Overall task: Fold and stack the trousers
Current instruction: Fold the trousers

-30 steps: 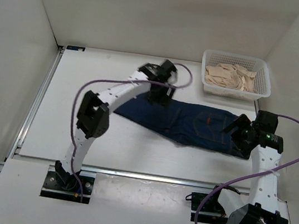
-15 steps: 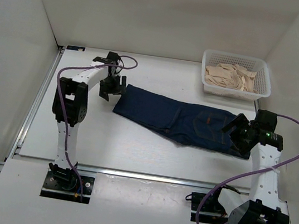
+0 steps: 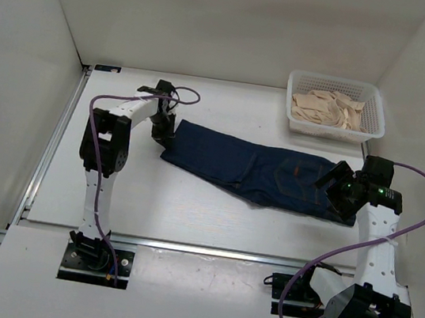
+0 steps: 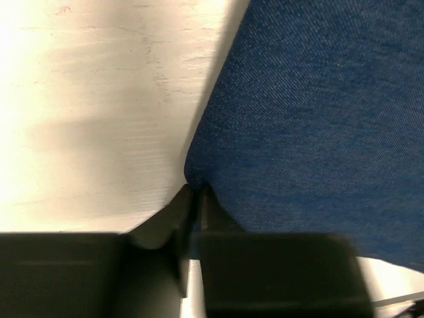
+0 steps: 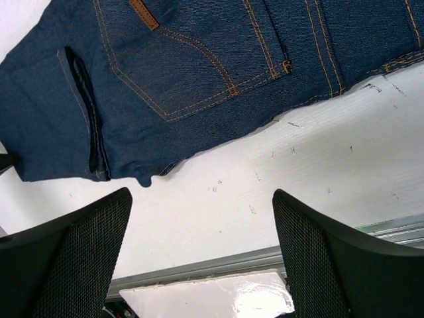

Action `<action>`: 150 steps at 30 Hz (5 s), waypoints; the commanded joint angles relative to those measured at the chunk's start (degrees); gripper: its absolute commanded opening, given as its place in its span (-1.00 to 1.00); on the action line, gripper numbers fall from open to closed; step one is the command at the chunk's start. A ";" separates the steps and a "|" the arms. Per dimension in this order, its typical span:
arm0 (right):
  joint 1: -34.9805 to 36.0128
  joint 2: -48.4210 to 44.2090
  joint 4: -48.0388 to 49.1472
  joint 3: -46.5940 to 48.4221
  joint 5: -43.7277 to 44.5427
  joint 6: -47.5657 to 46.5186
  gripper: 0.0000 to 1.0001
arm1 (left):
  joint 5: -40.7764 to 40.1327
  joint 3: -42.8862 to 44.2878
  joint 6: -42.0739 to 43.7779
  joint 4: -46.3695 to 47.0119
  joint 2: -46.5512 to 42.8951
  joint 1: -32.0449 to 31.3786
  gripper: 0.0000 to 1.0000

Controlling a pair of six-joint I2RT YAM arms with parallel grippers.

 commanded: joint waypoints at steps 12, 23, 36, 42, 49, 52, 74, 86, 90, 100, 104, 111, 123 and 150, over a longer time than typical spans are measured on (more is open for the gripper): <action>-0.32 -0.56 0.58 -0.50 -1.12 -0.99 0.85 | -12.93 1.28 -3.15 -0.04 -19.49 2.31 -0.79; -0.32 -0.56 0.06 -0.50 -1.12 -2.56 0.85 | -21.46 25.10 0.37 -13.92 -17.03 1.27 -0.79; -0.32 -0.56 -0.47 -0.50 -1.12 -3.10 0.85 | -12.15 36.81 -10.26 -14.03 -14.48 -15.78 -0.79; -0.32 -0.03 -0.47 -1.03 -1.12 -3.10 0.85 | -12.41 36.81 -14.31 -11.30 -11.51 -23.96 -0.79; -0.32 -0.03 -0.47 -2.08 -1.12 -3.10 0.87 | -11.97 38.65 -15.36 -9.80 -7.72 -28.27 -0.79; -0.32 -0.03 0.58 -3.31 -1.72 -3.62 0.87 | -11.97 40.41 -15.36 -9.80 -6.49 -28.80 -0.79; 13.74 44.79 26.86 5.82 -13.95 -0.02 -0.14 | -10.48 40.58 -19.93 -7.08 -1.40 -30.99 -0.79; 17.53 46.82 26.86 7.50 -11.49 1.03 -1.00 | -9.33 42.26 -22.04 -6.02 2.48 -36.35 -0.79; 18.05 46.82 26.86 7.50 -11.49 1.56 -1.00 | -9.33 42.26 -22.66 -5.49 3.70 -38.02 -0.79; 18.58 46.82 26.86 7.50 -10.96 1.56 -1.00 | -8.55 40.58 -24.94 -3.91 8.62 -40.84 -0.61; 18.58 43.04 23.62 7.50 -7.98 0.25 -0.65 | -6.43 40.50 -24.42 -4.79 7.24 -39.79 0.20; 17.27 33.29 16.85 3.99 -2.53 -3.54 -0.25 | -7.65 36.11 -21.52 -5.84 -3.83 -32.94 0.23; 16.91 27.37 17.90 5.54 -15.44 -2.39 0.70 | -12.84 22.92 -16.78 -8.39 -15.88 -17.56 -0.29; 21.39 37.84 17.81 20.50 1.51 -5.56 -1.00 | -8.20 15.37 -13.52 -6.91 -16.08 -15.00 -0.29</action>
